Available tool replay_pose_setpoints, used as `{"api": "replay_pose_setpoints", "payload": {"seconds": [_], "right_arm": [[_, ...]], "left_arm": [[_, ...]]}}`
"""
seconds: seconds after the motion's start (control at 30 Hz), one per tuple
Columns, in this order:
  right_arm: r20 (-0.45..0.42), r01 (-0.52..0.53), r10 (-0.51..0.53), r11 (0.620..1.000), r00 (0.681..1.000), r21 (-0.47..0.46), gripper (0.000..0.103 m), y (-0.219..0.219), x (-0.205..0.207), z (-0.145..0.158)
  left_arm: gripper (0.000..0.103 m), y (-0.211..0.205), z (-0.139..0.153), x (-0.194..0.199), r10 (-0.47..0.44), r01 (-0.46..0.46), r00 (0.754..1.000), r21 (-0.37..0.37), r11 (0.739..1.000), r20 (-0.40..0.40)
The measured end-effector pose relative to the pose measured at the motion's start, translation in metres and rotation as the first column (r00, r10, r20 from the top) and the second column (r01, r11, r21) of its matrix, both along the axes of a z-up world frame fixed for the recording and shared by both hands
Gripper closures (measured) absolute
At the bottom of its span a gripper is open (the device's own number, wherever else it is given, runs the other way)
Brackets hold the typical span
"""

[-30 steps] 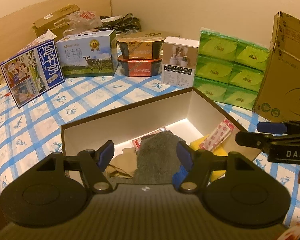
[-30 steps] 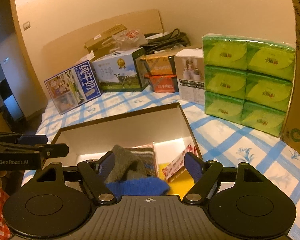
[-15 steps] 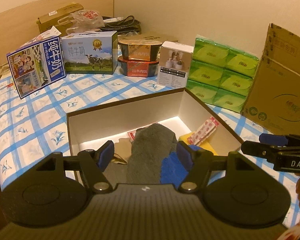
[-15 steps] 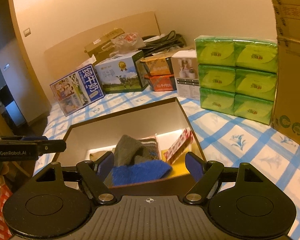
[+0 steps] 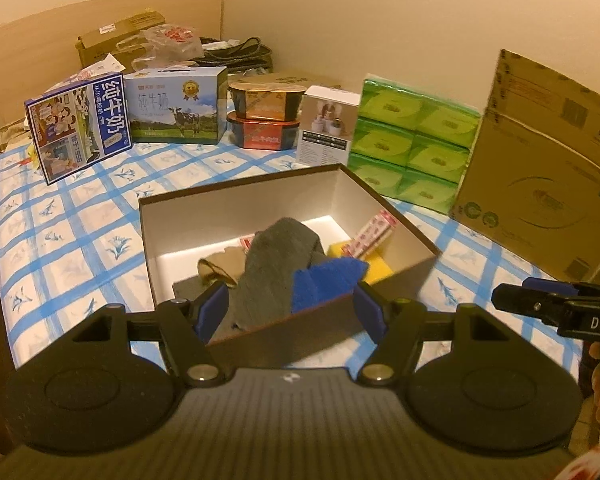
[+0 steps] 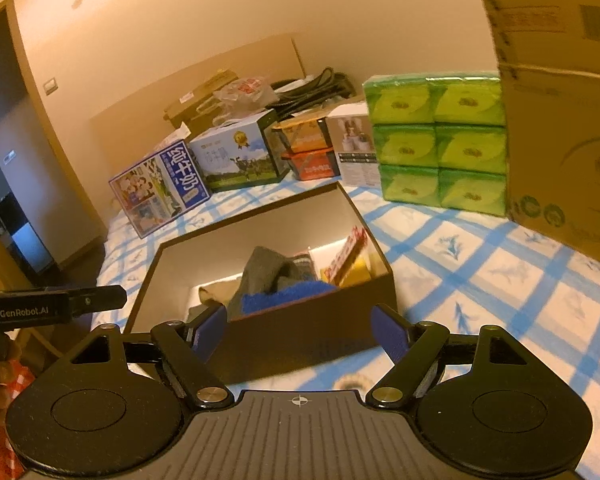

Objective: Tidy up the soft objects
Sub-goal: 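Open both tools and withdraw them from the box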

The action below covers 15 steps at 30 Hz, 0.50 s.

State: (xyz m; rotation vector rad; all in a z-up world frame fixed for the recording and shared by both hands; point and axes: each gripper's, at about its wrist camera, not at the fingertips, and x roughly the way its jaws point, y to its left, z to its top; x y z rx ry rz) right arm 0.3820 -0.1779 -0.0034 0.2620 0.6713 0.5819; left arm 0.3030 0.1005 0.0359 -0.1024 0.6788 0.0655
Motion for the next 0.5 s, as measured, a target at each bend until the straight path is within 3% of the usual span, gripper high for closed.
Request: {"api": "replay_pose_setpoints", "payload": {"seconds": [0.5], "right_arm": [[-0.075, 0.042, -0.041, 0.999, 0.996, 0.018, 0.023, -0.038, -0.073, -0.002]], "left_arm": [[0.036, -0.038, -0.007, -0.073, -0.046, 0.044, 0.998, -0.051, 0.998, -0.033]]}}
